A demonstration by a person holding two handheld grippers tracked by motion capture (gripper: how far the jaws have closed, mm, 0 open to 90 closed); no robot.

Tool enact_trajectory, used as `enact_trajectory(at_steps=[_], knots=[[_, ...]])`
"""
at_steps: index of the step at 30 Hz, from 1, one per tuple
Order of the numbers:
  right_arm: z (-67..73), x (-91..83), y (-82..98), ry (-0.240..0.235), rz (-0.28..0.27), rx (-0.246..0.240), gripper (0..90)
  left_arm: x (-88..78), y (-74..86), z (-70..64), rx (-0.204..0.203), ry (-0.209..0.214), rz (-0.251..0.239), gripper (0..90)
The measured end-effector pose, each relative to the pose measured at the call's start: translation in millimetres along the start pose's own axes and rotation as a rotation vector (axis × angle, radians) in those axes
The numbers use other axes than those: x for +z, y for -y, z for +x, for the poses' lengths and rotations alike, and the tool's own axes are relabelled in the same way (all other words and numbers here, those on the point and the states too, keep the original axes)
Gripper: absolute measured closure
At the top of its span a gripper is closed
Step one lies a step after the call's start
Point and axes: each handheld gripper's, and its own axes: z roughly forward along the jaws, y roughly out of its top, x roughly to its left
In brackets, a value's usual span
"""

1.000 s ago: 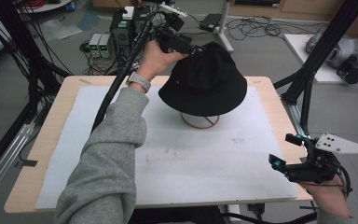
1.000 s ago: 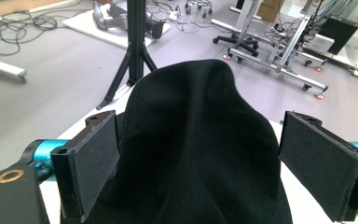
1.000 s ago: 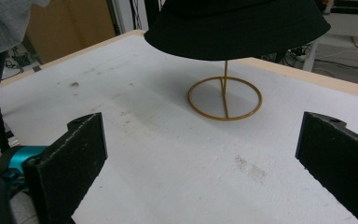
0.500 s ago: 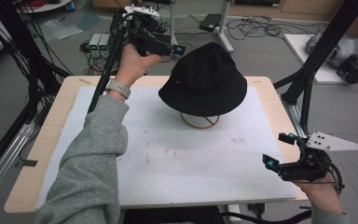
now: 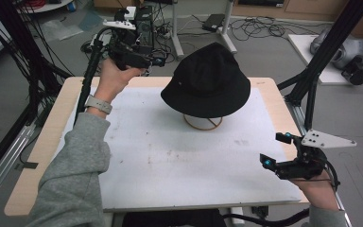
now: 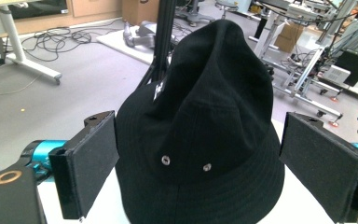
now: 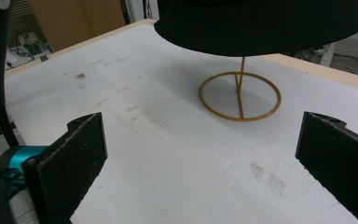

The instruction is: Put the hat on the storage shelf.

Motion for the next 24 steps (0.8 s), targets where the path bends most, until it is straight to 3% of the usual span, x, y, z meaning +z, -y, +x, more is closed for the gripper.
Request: enact_trajectory(at_steps=[5,24], knots=[[-0.1,2.6,-0.6,0.0,-0.003,-0.005,1.0,-8.0,8.8,-2.0,0.008,-0.012,0.017,12.0],[-1.2,9.0,-1.2,0.007,-0.006,-0.005,1.0,-50.6,44.5,-15.1,0.017,-0.058,-0.022,10.4]])
